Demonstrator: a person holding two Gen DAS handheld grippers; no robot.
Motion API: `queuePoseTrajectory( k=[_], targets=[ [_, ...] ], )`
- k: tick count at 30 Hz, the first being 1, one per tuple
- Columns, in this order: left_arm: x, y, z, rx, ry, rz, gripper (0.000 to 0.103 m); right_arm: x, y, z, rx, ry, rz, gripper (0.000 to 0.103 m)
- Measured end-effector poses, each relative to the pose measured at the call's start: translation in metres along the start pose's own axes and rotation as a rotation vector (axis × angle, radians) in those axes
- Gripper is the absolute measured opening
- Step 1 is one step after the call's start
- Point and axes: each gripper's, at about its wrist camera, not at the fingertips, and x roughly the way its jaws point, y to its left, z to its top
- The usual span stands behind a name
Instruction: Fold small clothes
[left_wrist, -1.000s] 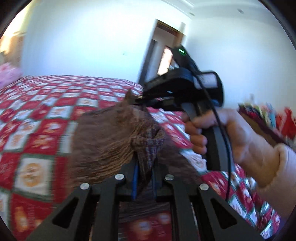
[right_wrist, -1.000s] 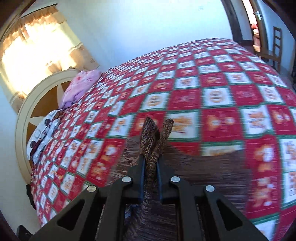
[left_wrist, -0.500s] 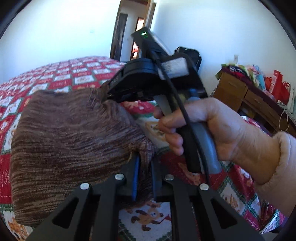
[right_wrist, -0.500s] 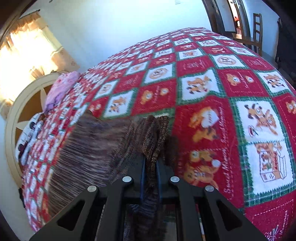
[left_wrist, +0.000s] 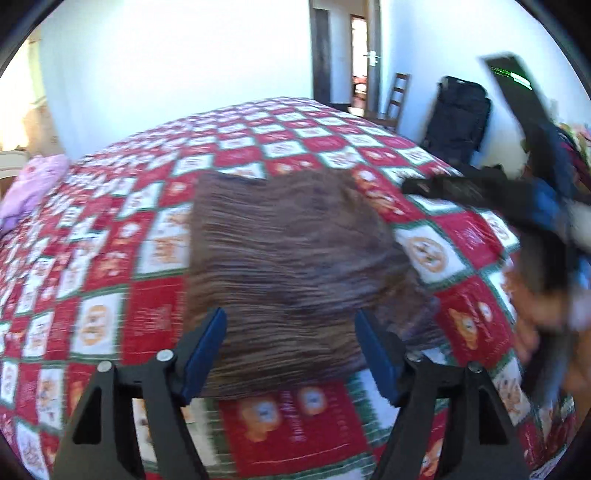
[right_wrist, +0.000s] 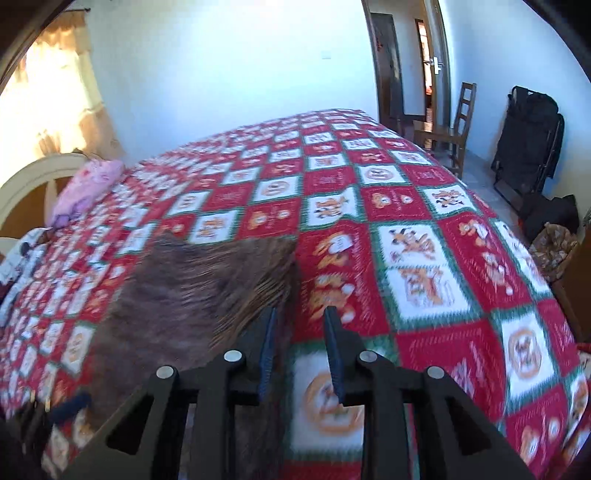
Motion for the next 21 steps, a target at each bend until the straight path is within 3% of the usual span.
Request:
queuePoseTrajectory(
  k=[3, 6, 10, 11, 12, 15, 21],
  targets=[
    [-0.004, 0.011, 0.000, -0.029, -0.008, 0.032, 0.077, -0.015, 0.009, -0.015, 0.015, 0.005, 0.045, 0.054],
    [-0.001, 0.017, 0.001, -0.021, -0.018, 0.073, 0.085, -0.018, 0.015, -0.031, 0.059, 0.016, 0.085, 0.060],
    [0.005, 0.031, 0.000, -0.048, -0.004, 0.097, 0.094, -0.001, 0.024, -0.053, 0.041, 0.075, 0.074, 0.060],
    [0.005, 0.035, -0.002, -0.058, -0.002, 0.099, 0.094, 0.003, 0.026, -0.058, 0.025, 0.074, 0.047, 0.044],
    [0.007, 0.042, -0.003, -0.069, 0.004, 0.108, 0.094, 0.006, 0.027, -0.062, 0.009, 0.082, 0.021, 0.017],
    [0.010, 0.059, -0.008, -0.111, 0.018, 0.116, 0.094, 0.008, 0.029, -0.069, 0.020, 0.082, 0.009, 0.015],
    [0.019, 0.094, -0.007, -0.243, 0.044, 0.047, 0.094, -0.003, 0.027, -0.088, 0.037, 0.066, -0.006, 0.012]
  ],
)
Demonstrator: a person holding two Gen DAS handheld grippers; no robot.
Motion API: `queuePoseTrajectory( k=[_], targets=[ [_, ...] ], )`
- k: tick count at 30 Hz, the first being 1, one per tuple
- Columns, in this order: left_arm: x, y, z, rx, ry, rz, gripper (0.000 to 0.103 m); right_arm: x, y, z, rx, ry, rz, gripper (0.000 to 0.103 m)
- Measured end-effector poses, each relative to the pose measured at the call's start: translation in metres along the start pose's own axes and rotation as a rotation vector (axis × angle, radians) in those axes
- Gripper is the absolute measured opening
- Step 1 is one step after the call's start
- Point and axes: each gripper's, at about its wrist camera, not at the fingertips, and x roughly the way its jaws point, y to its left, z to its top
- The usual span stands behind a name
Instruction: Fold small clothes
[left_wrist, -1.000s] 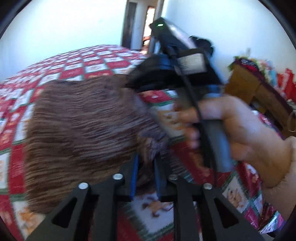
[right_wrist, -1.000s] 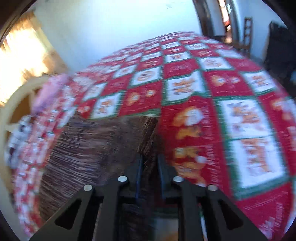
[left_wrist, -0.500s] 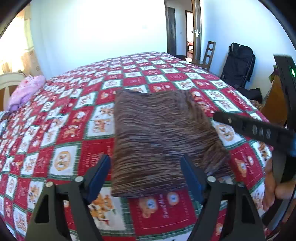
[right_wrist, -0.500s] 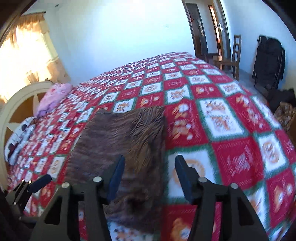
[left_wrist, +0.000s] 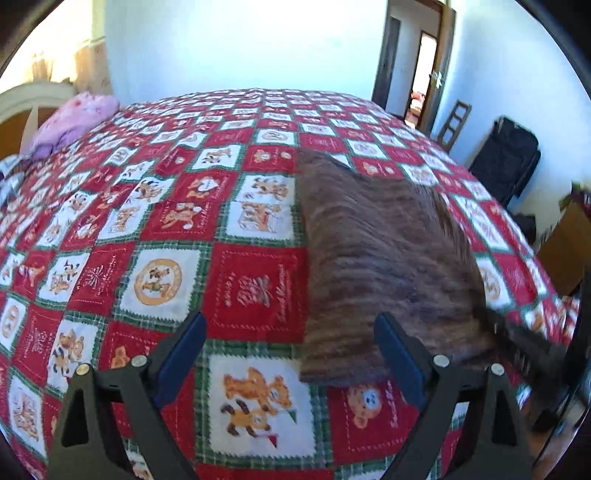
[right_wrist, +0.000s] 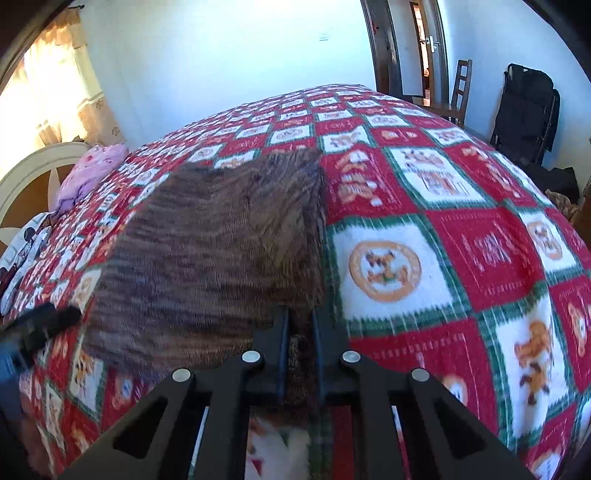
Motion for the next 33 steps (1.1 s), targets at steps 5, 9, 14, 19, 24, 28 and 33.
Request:
queuePoseTrajectory(
  k=[5, 9, 14, 19, 24, 28, 33],
  targets=[
    [0.023, 0.008, 0.020, -0.040, 0.015, 0.022, 0.094, -0.007, -0.006, 0.001, -0.006, 0.018, 0.037, 0.012],
    [0.041, 0.008, 0.037, -0.077, 0.002, 0.017, 0.094, -0.026, -0.002, 0.038, -0.031, -0.070, 0.057, 0.012],
    [0.065, -0.007, 0.042, -0.062, -0.011, 0.027, 0.094, 0.013, 0.017, 0.083, -0.092, -0.048, 0.110, 0.012],
    [0.083, 0.000, 0.025, -0.071, 0.019, -0.009, 0.101, 0.061, -0.002, 0.072, -0.075, 0.052, 0.079, 0.008],
    [0.082, 0.004, 0.030, -0.078, 0.040, -0.024, 0.103, 0.051, 0.000, 0.081, -0.079, 0.058, 0.063, 0.008],
    [0.068, 0.003, 0.048, -0.072, 0.000, 0.000, 0.103, 0.039, 0.018, 0.108, -0.116, -0.024, 0.075, 0.008],
    [0.077, 0.016, 0.048, -0.162, 0.069, 0.023, 0.103, 0.056, 0.076, 0.134, -0.213, -0.018, 0.207, 0.009]
  ],
)
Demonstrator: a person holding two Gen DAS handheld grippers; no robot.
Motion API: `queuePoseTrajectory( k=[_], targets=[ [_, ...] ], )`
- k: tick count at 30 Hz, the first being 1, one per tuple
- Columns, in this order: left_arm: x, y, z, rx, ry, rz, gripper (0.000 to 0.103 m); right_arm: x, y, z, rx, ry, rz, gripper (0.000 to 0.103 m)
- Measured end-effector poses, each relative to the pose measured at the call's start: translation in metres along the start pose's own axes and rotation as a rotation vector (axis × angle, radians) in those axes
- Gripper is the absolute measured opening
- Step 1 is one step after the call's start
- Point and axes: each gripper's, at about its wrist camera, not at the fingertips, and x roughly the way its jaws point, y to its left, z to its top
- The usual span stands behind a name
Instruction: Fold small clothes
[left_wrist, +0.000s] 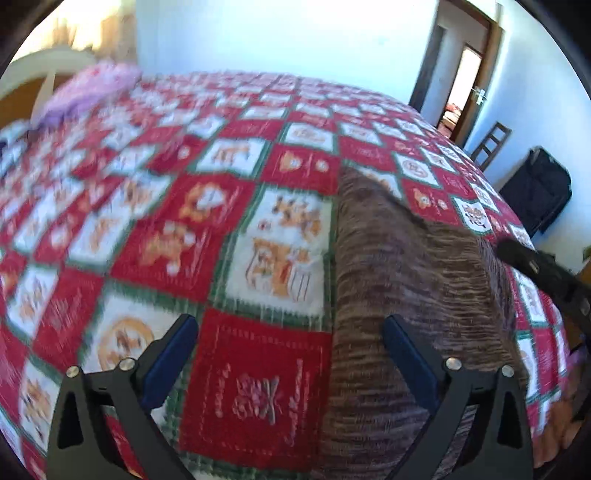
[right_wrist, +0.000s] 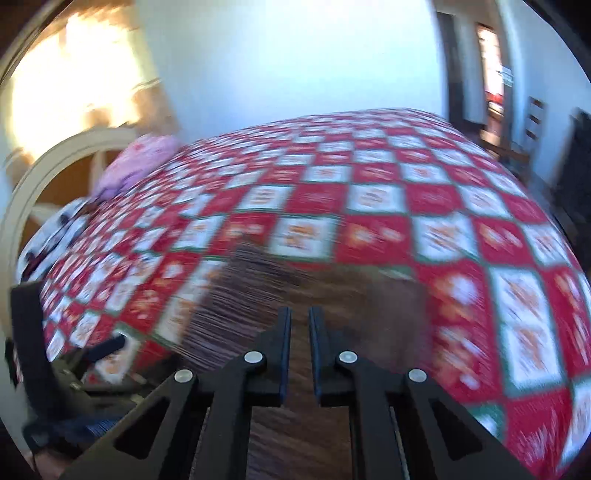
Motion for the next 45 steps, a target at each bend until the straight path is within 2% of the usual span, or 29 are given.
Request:
queuePoseTrajectory(
  k=[2, 5, 6, 7, 8, 12, 15, 17, 19, 21, 24, 27, 29, 35, 39, 42, 43, 44, 45],
  targets=[
    [0.001, 0.007, -0.008, -0.038, 0.015, -0.024, 0.103, 0.021, 0.023, 0.010, -0.031, 0.023, 0.045, 0.009],
    [0.005, 0.010, -0.019, -0.030, -0.009, -0.012, 0.103, 0.079, 0.042, 0.014, 0.004, 0.159, 0.139, 0.009],
    [0.008, 0.010, -0.020, -0.025, -0.017, -0.002, 0.103, 0.102, 0.046, 0.010, -0.004, 0.206, 0.132, 0.008],
    [0.008, 0.011, -0.020, -0.023, -0.023, -0.005, 0.103, 0.118, 0.050, 0.003, -0.038, 0.210, 0.106, 0.007],
    [0.010, 0.012, -0.018, -0.017, -0.022, -0.011, 0.103, 0.119, 0.054, 0.000, -0.074, 0.142, 0.097, 0.007],
    [0.009, 0.011, -0.009, 0.019, -0.004, -0.017, 0.103, 0.117, 0.058, -0.001, -0.081, 0.129, 0.056, 0.007],
    [-0.006, 0.010, -0.007, 0.046, -0.028, 0.015, 0.103, 0.112, 0.054, 0.000, -0.061, 0.127, 0.061, 0.010],
    [-0.018, 0.008, -0.008, 0.079, -0.067, 0.059, 0.103, 0.096, 0.051, 0.000, -0.022, 0.111, 0.057, 0.010],
    [-0.029, 0.008, -0.008, 0.112, -0.103, 0.129, 0.103, 0.067, 0.046, -0.003, 0.036, 0.057, 0.079, 0.011],
    [-0.036, 0.012, -0.008, 0.122, -0.116, 0.135, 0.103, 0.038, 0.041, -0.013, 0.080, 0.008, 0.074, 0.022],
    [-0.048, 0.014, -0.010, 0.120, -0.135, 0.137, 0.103, 0.004, 0.032, -0.031, 0.100, -0.026, 0.022, 0.025],
    [-0.057, 0.010, -0.014, 0.136, -0.145, 0.143, 0.103, -0.021, 0.022, -0.052, 0.067, -0.008, -0.111, 0.025],
    [-0.064, 0.005, -0.018, 0.155, -0.148, 0.143, 0.103, -0.034, 0.014, -0.070, 0.059, 0.011, -0.152, 0.025],
    [-0.072, -0.014, -0.033, 0.207, -0.130, 0.110, 0.103, -0.050, -0.007, -0.118, 0.127, 0.071, -0.153, 0.025],
    [-0.074, -0.025, -0.045, 0.262, -0.119, 0.126, 0.103, -0.064, -0.001, -0.132, 0.130, 0.076, -0.170, 0.025],
    [-0.078, -0.030, -0.053, 0.288, -0.123, 0.135, 0.103, -0.086, 0.002, -0.133, 0.172, 0.021, -0.160, 0.026],
    [-0.079, -0.030, -0.054, 0.290, -0.123, 0.134, 0.103, -0.097, 0.003, -0.133, 0.193, -0.017, -0.159, 0.027],
    [-0.079, -0.031, -0.055, 0.290, -0.121, 0.136, 0.103, -0.105, 0.003, -0.133, 0.207, -0.046, -0.163, 0.039],
    [-0.079, -0.031, -0.057, 0.288, -0.115, 0.135, 0.103, -0.111, 0.004, -0.132, 0.217, -0.069, -0.167, 0.058]
  ],
)
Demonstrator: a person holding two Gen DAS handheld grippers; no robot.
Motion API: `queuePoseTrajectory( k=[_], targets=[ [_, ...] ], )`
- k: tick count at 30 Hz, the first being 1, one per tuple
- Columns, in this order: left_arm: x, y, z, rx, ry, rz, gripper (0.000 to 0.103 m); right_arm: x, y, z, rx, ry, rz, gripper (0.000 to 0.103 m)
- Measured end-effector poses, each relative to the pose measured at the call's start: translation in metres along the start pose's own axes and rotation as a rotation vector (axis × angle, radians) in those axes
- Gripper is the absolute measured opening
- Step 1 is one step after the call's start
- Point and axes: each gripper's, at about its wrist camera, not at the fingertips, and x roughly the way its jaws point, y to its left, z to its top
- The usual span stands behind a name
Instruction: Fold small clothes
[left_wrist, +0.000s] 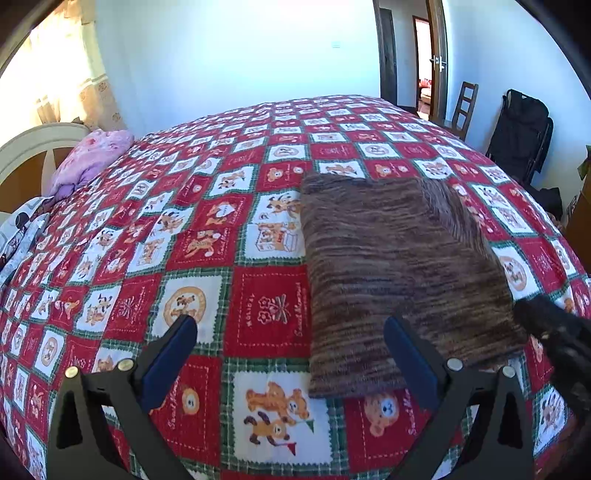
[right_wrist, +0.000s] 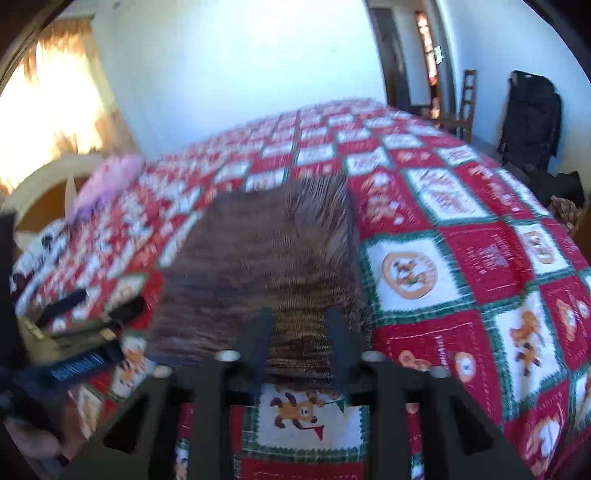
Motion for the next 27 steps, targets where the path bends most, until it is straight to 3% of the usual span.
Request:
queuePoseTrajectory(
  k=[2, 7, 12, 15, 27],
  targets=[
    [-0.001, -0.001, -0.002, -0.003, 0.011, -0.006, 0.103, -0.013, 0.000, 0.000, 0.019, -0.048, 0.008, 0.065],
    [-0.003, -0.002, -0.009, -0.012, 0.034, 0.018, 0.103, -0.030, 0.004, -0.001, -0.008, -0.093, -0.001, 0.065],
    [0.000, 0.000, -0.013, -0.031, 0.049, -0.009, 0.103, -0.044, 0.010, -0.009, -0.150, -0.150, -0.131, 0.065],
    [0.004, -0.005, -0.016, -0.013, 0.061, -0.010, 0.103, -0.039, 0.007, -0.017, -0.208, -0.135, -0.177, 0.065],
    [0.024, -0.017, -0.017, 0.022, 0.110, -0.109, 0.103, -0.015, -0.038, -0.008, -0.052, -0.061, -0.111, 0.065]
  ],
)
